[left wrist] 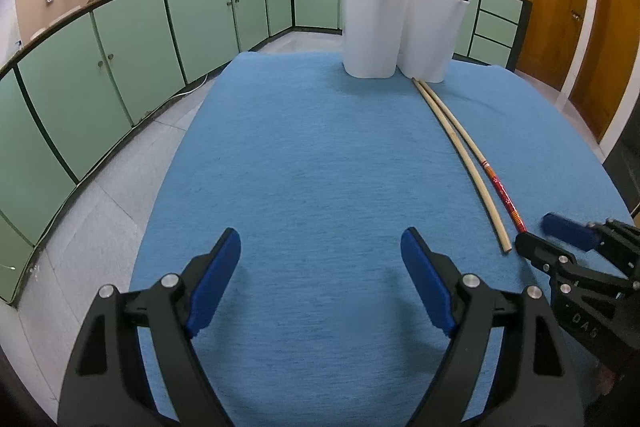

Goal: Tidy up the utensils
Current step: 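Grasp the red-patterned chopstick with the right tool, then grasp the plain wooden chopstick with the left tool while the right tool holds the red one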

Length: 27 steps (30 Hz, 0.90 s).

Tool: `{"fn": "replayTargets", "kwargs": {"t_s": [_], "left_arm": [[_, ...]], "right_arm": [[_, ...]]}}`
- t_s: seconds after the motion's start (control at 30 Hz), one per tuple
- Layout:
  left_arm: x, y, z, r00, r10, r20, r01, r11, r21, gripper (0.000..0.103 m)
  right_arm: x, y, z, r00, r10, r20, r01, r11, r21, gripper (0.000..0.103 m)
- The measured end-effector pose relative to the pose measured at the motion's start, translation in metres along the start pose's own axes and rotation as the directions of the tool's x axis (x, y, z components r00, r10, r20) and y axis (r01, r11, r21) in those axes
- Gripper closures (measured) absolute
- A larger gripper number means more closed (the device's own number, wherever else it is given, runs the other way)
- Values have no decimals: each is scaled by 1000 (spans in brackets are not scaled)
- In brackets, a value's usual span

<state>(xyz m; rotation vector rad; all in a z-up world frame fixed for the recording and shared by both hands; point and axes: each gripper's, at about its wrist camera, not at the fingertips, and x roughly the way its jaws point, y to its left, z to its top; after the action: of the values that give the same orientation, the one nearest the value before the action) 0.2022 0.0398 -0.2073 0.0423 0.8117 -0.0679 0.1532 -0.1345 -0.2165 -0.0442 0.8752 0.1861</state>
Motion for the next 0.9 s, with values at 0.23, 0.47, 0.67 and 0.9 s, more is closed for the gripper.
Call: {"fn": "replayTargets", "kwargs": {"t_s": [0.23, 0.47, 0.67, 0.9], "left_arm": [[0, -16, -1, 999, -42, -6, 42, 999, 6, 23], [1, -52, -2, 994, -106, -13, 106, 994, 32, 23], [7, -83, -6, 989, -137, -47, 139, 989, 43, 36], [17, -104, -7, 991, -105, -85, 111, 992, 66, 56]], "right_arm": [[-3, -10, -1, 999, 53, 2, -53, 998, 34, 96], [-18, -54, -10, 1000, 19, 14, -21, 992, 122, 97], [-22, -73, -14, 1000, 12, 24, -16, 989, 148, 97], [-21, -79, -18, 999, 26, 25, -30, 985, 168, 97]]}}
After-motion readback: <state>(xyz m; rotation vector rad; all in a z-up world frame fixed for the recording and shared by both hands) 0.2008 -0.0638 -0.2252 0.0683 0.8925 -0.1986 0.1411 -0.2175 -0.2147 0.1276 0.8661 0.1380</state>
